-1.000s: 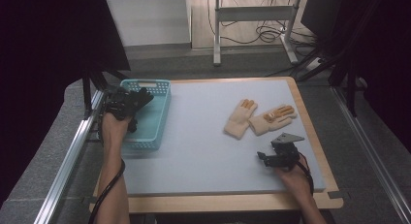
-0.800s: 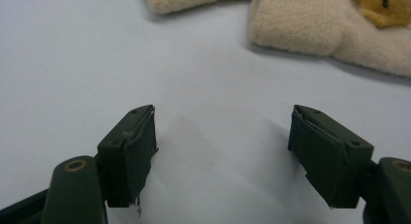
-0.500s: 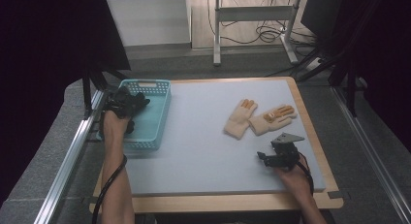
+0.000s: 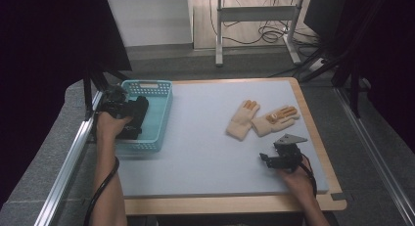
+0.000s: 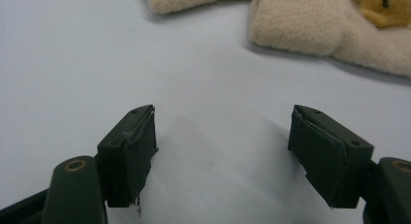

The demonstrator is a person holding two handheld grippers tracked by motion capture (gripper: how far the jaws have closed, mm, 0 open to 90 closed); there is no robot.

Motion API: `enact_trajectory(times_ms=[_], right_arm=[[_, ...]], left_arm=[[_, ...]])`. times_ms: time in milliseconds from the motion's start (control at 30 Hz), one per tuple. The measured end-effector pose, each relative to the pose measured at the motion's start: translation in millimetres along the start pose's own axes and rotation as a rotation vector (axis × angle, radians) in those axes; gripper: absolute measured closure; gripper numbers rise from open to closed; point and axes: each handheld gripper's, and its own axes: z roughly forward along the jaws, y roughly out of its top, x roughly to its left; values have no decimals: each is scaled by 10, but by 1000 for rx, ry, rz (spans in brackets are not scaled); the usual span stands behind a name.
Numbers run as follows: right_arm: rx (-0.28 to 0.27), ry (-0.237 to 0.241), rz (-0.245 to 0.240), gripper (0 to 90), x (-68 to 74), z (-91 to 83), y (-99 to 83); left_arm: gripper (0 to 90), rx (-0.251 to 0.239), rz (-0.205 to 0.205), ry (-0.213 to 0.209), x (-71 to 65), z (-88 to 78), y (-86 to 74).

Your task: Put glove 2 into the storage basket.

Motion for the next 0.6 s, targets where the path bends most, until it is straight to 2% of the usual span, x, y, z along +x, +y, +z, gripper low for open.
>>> enact_trajectory(times_ms=[67, 100, 167, 233, 333, 400, 533, 567, 600], right_arm=[[0, 0, -1, 251, 0, 0, 0], [0, 0, 0, 252, 1, 0, 0], [0, 0, 0, 252, 1, 0, 0], [0, -1, -1, 249, 1, 0, 0], [2, -8, 1, 234, 2, 2, 0], [3, -11, 2, 228, 1, 3, 1], [3, -11, 3, 226, 1, 4, 1], [2, -10, 5, 226, 1, 4, 0], [2, -11, 5, 225, 1, 5, 0]], left_arm=[[15, -35, 38, -25, -22, -92, -46], [14, -62, 40, -33, -37, -125, -65], [14, -78, 48, -37, -43, -144, -75], [15, -129, 57, -58, -77, -178, -107], [16, -181, 87, -87, -155, -223, -153], [14, -217, 120, -118, -246, -263, -179], [11, -250, 163, -143, -373, -301, -199], [10, -258, 182, -149, -422, -313, -205], [10, -279, 219, -163, -541, -333, -225]])
